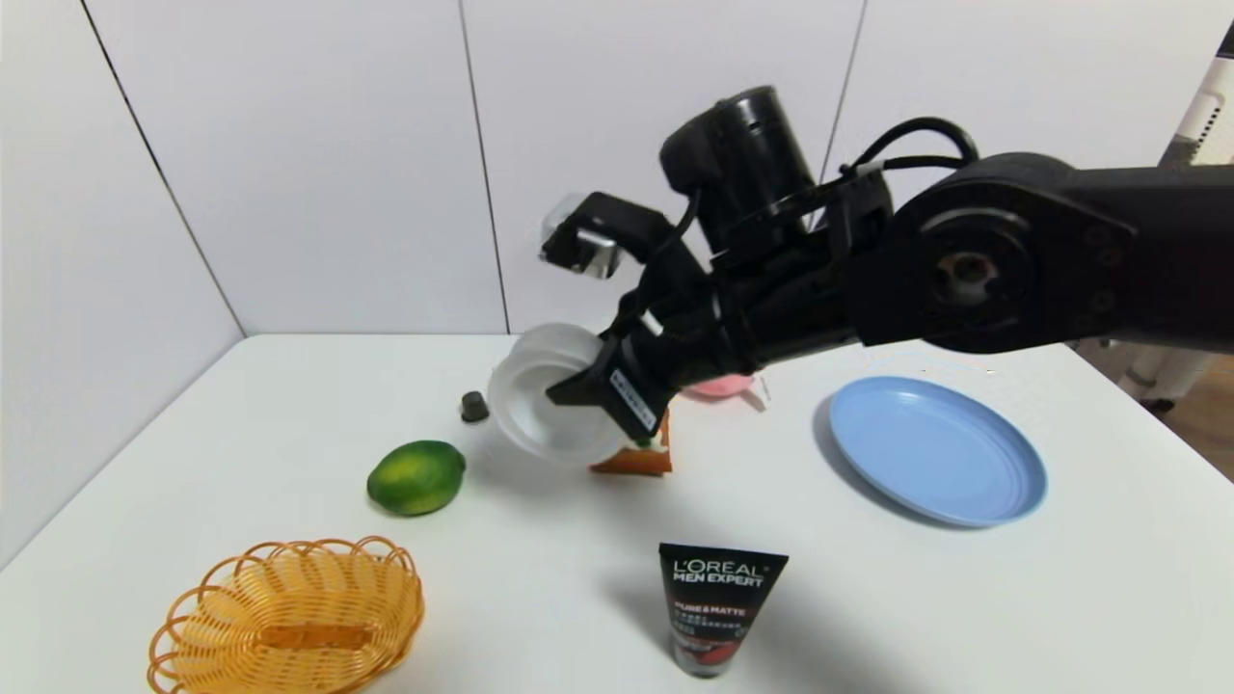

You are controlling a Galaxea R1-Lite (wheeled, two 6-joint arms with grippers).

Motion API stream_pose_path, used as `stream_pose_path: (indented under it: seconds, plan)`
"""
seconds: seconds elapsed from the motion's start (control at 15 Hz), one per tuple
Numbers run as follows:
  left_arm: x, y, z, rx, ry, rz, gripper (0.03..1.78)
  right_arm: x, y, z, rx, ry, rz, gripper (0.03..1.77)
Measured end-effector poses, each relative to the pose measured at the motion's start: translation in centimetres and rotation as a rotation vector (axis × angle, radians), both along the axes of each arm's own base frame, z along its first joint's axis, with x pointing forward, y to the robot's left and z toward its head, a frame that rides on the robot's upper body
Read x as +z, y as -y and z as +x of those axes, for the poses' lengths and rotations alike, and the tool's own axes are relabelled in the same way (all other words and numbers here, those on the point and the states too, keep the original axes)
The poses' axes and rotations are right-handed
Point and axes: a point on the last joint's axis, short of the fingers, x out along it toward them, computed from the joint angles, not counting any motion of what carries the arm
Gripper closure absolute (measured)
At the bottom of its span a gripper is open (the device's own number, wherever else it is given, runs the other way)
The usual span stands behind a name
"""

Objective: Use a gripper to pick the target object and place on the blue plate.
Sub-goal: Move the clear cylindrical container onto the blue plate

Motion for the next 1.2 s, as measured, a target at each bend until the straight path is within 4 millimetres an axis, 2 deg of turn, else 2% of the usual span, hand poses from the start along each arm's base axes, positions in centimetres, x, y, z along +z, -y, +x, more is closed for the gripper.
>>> stream_pose_path:
  seconds: [0.13, 0.4, 0.6, 0.8, 0.93, 1.2]
  plan:
    - [0.0, 0.0, 0.0, 0.0, 0.0, 0.0, 0.12, 0.9, 3.0, 1.3, -0.083, 0.007, 0.016, 1.23]
    - [0.0, 0.0, 0.0, 0.0, 0.0, 0.0, 0.12, 0.7, 11.5, 3.3, -0.311, -0.027, -0.008, 1.23]
    - [0.0, 0.0, 0.0, 0.0, 0.0, 0.0, 0.12, -0.7, 18.9, 3.3, -0.519, -0.089, -0.04, 1.23]
    - [0.0, 0.0, 0.0, 0.0, 0.0, 0.0, 0.12, -2.2, 24.5, 2.5, -0.696, -0.145, -0.055, 1.23]
    - [0.0, 0.0, 0.0, 0.0, 0.0, 0.0, 0.12, -2.9, 26.9, 2.2, -0.776, -0.17, -0.059, 1.23]
    - [0.0, 0.0, 0.0, 0.0, 0.0, 0.0, 0.12, -4.4, 28.7, 3.3, -0.835, -0.16, -0.051, 1.23]
